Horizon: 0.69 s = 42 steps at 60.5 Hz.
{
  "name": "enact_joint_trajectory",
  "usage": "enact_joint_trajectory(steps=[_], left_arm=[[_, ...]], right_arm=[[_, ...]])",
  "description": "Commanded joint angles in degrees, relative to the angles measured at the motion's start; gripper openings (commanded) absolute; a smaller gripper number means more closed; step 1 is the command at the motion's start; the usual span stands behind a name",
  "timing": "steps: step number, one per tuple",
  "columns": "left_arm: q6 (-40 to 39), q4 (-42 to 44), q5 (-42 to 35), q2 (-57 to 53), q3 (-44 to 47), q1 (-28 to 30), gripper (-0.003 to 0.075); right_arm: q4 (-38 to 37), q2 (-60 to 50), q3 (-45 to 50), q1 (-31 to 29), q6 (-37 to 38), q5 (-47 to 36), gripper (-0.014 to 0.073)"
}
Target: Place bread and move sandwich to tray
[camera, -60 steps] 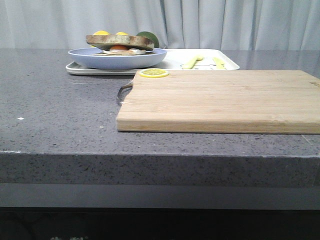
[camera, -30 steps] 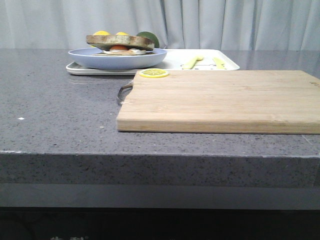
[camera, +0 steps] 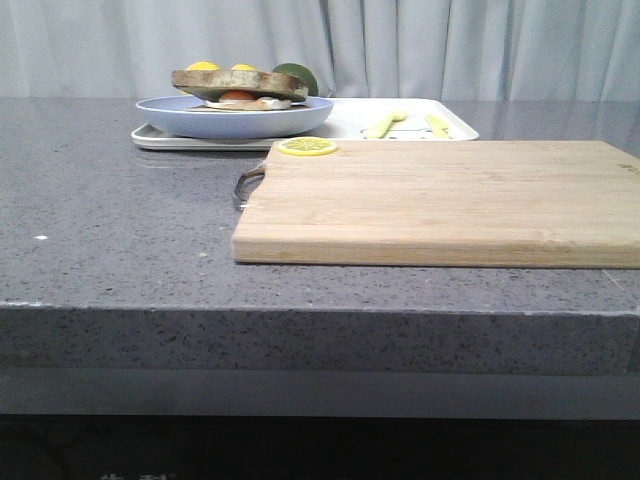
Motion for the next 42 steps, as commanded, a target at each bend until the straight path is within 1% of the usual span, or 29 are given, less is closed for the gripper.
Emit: enact_joint_trajectory(steps=[1, 12, 29, 42], left_arm=[[-0.9, 1.5, -5.7, -1.3, 0.3, 0.1, -0.0017], [-0.9, 1.5, -5.6, -1.3, 0.3, 0.1, -0.0017], [-0.8, 1.8, -8.7, -1.3, 0.3, 0.1, -0.0017], [-0.8, 1.8, -8.7, -1.3, 0.3, -0.1, -0.0017]], right_arm=[[0.0, 0.0, -1.4, 0.0, -0.2, -3.9, -0.0067], [0.0, 0.0, -1.4, 0.0, -0.2, -3.9, -0.0067], [0.0, 0.0, -1.4, 0.0, -0.2, -3.9, -0.0067], [0.0, 0.0, -1.4, 0.0, -0.2, -3.9, -0.0067]])
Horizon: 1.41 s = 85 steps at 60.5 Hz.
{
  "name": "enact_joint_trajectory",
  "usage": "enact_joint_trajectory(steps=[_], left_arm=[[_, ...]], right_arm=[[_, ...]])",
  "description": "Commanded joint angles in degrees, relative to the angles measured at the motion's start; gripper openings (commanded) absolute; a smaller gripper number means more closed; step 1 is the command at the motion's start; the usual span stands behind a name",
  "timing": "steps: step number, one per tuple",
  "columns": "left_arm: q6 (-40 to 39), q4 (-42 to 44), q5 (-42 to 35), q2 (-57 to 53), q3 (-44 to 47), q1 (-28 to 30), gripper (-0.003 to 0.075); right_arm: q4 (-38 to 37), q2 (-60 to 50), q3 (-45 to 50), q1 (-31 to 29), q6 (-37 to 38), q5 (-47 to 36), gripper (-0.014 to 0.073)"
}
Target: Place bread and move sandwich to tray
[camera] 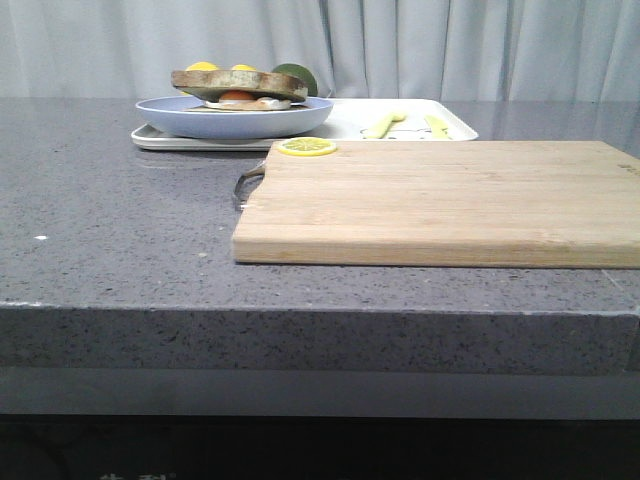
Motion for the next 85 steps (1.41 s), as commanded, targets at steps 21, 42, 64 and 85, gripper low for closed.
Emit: enact_joint_trajectory(steps=[21, 42, 64, 85], left_arm=[[-0.4, 0.2, -5.1, -1.3, 0.3, -0.7, -0.0017], [-0.4, 0.2, -5.1, -1.2, 0.3, -0.6, -0.0017], [-0.4, 0.2, -5.1, -1.2, 0.3, -0.6, -0.0017], [-0.4, 0.2, -5.1, -1.2, 0.3, -0.6, -0.0017]], right_arm=[[0.0, 0.0, -1.4, 0.0, -0.2, -3.9, -0.0067], [0.0, 0.0, -1.4, 0.0, -0.2, -3.9, -0.0067], [0.0, -0.2, -1.3, 0.0, -0.2, -3.9, -0.0067], [-0.4, -8.5, 10.4, -9.6, -0.2, -8.8, -0.0067]])
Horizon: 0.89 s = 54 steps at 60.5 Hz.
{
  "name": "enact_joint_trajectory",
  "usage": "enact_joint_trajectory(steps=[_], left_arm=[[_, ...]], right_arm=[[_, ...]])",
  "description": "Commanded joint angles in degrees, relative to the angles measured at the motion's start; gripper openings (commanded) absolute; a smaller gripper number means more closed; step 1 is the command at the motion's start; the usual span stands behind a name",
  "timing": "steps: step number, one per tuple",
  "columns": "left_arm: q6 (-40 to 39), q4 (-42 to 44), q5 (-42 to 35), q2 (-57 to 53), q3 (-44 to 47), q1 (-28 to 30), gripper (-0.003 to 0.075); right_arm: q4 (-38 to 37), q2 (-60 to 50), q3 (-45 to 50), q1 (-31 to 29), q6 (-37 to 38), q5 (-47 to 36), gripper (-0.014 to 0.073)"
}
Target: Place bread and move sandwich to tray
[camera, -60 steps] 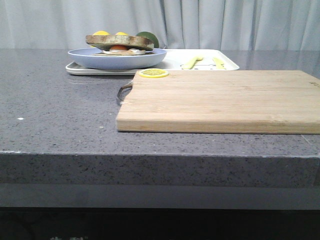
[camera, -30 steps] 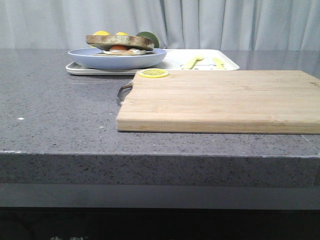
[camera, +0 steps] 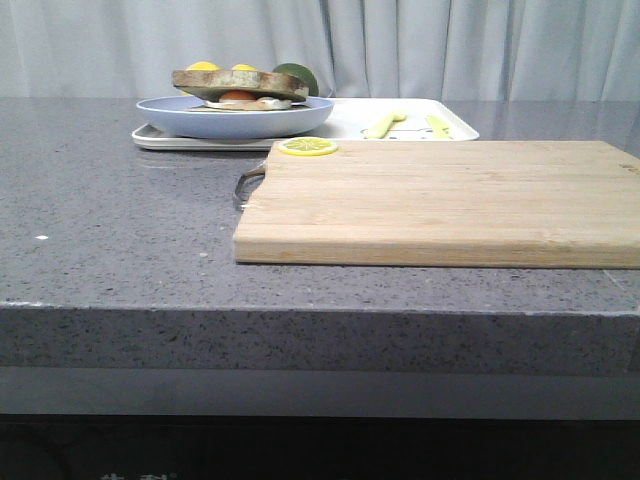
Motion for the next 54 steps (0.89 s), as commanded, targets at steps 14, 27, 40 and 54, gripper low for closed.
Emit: enact_joint_trajectory(steps=[14, 27, 40, 54], left_arm=[[-0.4, 0.2, -4.8, -1.2, 0.3, -0.4, -0.0017], [-0.4, 0.2, -4.8, -1.2, 0.3, -0.4, -0.0017], [-0.4, 0.2, -4.8, -1.2, 0.3, -0.4, -0.0017], [-0.4, 0.2, -4.8, -1.2, 0.3, -0.4, -0.0017]], right_arm=[[-0.1, -19.2, 17.9, -15.4, -0.2, -26.2, -0.0067], [0.3, -29.7, 31.5, -22.2, -0.2, -38.5, -0.0067], [0.3, -32.5, 38.4, -22.6, -0.2, -41.2, -0.0067], [0.1, -32.7, 39.0, -22.6, -0.2, -40.7, -0.0067]])
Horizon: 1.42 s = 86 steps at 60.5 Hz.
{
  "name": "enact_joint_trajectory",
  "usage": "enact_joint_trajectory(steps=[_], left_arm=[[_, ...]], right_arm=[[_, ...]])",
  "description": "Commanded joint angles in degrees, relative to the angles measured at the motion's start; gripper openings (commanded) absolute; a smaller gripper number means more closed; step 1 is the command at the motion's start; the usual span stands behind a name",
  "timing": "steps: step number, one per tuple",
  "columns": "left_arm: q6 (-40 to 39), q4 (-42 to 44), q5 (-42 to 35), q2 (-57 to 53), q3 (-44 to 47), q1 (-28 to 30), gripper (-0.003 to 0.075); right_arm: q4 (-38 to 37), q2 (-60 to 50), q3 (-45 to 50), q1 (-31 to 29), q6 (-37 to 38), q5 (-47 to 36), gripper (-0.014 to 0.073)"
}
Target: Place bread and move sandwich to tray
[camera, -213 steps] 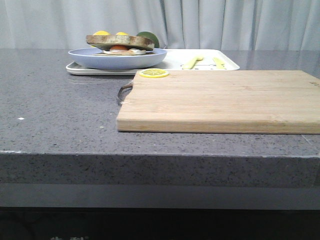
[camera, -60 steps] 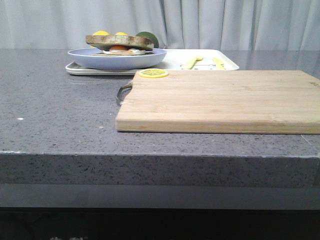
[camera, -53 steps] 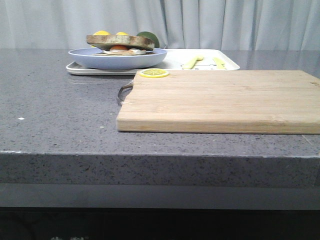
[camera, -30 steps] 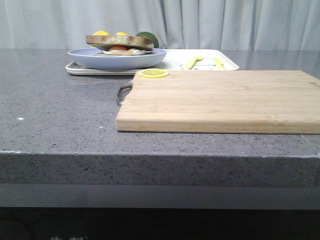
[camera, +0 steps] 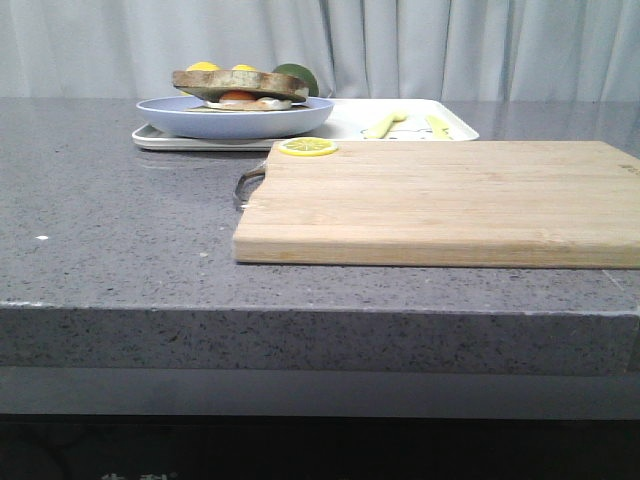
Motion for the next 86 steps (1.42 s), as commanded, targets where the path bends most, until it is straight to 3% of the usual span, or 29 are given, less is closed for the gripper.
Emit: enact_joint_trajectory(steps=[1, 26, 38, 86], left_arm=[[-0.4, 0.1, -4.8, -1.2, 0.3, -0.4, -0.0017], [-0.4, 0.1, -4.8, -1.2, 0.3, -0.4, -0.0017], [-0.4, 0.1, -4.8, -1.2, 0.3, -0.4, -0.0017], [-0.4, 0.1, -4.8, -1.2, 0.3, -0.4, -0.0017]], right_arm=[[-0.1, -1.4, -0.2, -0.3, -0.2, -5.2, -0.0067], [-0.6, -1.4, -0.2, -0.3, 0.1, -6.7, -0.0067], [-11.0, -1.4, -0.2, -0.3, 13.0, -8.2, -0.0067], [-10.1, -1.4, -0.2, -0.3, 13.0, -7.5, -0.0067]])
